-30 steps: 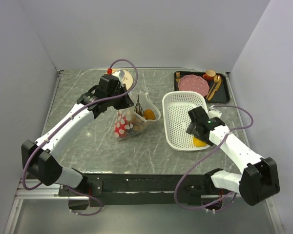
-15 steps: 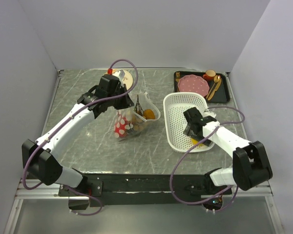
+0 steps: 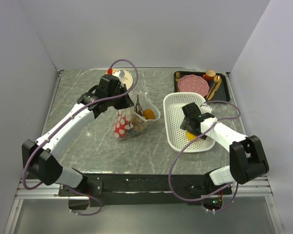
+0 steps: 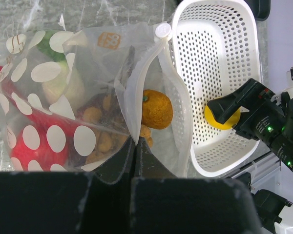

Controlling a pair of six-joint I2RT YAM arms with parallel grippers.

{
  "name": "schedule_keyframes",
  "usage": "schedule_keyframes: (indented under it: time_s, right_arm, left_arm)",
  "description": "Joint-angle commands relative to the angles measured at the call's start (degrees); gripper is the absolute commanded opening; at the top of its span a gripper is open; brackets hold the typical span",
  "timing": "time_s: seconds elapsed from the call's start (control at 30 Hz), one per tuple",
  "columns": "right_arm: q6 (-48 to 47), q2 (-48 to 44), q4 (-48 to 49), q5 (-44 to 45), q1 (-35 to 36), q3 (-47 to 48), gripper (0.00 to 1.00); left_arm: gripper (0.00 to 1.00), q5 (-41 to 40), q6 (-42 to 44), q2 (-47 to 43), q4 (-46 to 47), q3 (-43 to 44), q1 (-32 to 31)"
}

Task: Place the food in the zip-top bag and seal the zipper
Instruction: Pick up the fake fruit from the bin.

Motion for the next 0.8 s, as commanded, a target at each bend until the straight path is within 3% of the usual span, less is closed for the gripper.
schedule_keyframes:
  time_s: [0.0, 0.37, 0.53, 0.77]
  right_arm:
    - [-1.24, 0.74, 1.98, 0.24, -0.94, 1.91, 0.98]
    - [-2.04, 0.66, 4.53, -3.19, -1.46, -0.29, 0.72]
    - [-2.92, -0.92, 5.94, -4.95, -1.55, -0.64, 0.55]
    - [-5.28, -7.59, 6.64, -8.80, -1.64, 2.43, 0.54]
  left_arm:
    - [0.01, 0.37, 0.76, -0.88, 1.55, 1.35, 0.11]
    - [0.01, 0.11, 1.29, -0.87, 0.85, 1.78, 0.11]
    - [0.01, 0.10, 1.02, -1.31, 1.20, 0.99, 0.11]
    - [0.01, -0.33, 1.11, -1.84, 0.85, 1.08, 0.11]
